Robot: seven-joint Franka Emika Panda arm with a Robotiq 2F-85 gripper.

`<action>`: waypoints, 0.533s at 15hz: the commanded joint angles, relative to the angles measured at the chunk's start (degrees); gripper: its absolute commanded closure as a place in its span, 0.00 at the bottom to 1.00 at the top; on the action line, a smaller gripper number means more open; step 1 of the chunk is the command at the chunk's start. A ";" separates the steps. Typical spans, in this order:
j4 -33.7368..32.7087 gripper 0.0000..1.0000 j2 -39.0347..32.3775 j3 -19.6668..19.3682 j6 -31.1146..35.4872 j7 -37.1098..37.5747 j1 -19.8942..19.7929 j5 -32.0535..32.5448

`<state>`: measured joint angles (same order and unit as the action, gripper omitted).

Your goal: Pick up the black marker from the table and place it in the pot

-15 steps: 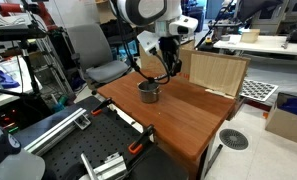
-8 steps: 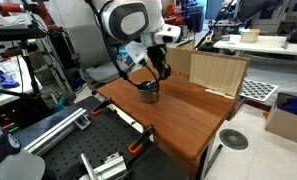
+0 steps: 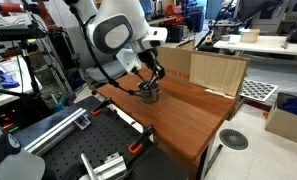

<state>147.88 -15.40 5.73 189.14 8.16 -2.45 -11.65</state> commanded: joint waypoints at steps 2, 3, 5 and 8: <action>2.45 0.94 -0.47 1.65 7.20 -0.30 -1.46 1.55; 2.72 0.50 -0.39 0.79 7.00 -0.42 -0.67 1.08; 2.79 0.42 -0.19 -1.71 5.39 0.28 1.25 1.49; 2.66 0.21 0.04 -3.24 3.81 0.01 1.91 1.13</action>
<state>150.51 -15.54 4.65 193.59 8.16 -2.21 -11.11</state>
